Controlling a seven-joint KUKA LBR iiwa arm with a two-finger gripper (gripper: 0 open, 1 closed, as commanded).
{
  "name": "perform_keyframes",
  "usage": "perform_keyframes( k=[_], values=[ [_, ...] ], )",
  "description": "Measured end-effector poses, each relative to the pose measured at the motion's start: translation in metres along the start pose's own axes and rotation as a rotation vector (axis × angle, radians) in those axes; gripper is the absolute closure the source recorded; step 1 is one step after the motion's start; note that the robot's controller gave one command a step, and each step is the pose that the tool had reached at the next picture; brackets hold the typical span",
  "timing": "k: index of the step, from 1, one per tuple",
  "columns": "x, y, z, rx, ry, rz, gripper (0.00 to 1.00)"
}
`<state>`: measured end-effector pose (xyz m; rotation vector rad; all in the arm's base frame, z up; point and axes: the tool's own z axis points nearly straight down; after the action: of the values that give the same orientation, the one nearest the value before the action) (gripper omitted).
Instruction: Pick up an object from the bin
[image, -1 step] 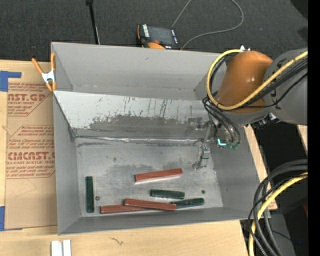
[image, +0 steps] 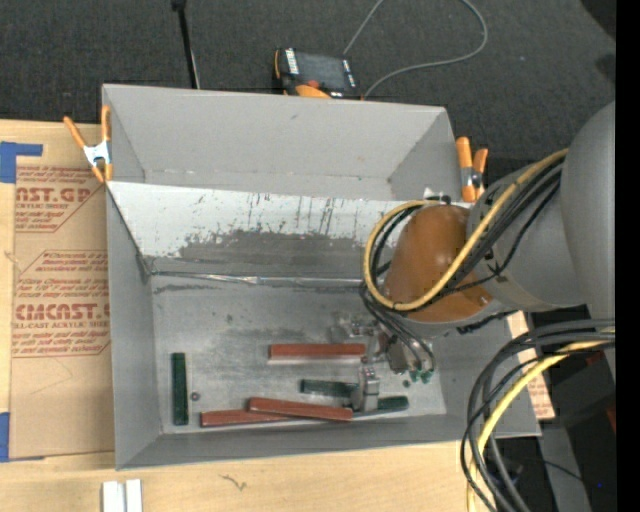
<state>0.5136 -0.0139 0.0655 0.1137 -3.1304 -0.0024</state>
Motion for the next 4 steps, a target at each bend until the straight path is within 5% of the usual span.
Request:
perform_keyframes(
  k=[1, 2, 3, 4],
  values=[
    [-0.004, -0.002, -0.007, 0.002, -0.008, 0.002, 1.00],
    [0.022, 0.043, -0.008, 0.003, -0.020, 0.051, 1.00],
    [-0.017, 0.059, -0.020, -0.001, -0.014, 0.106, 1.00],
    [-0.016, 0.058, -0.020, 0.001, -0.010, 0.106, 0.00]
  ],
)
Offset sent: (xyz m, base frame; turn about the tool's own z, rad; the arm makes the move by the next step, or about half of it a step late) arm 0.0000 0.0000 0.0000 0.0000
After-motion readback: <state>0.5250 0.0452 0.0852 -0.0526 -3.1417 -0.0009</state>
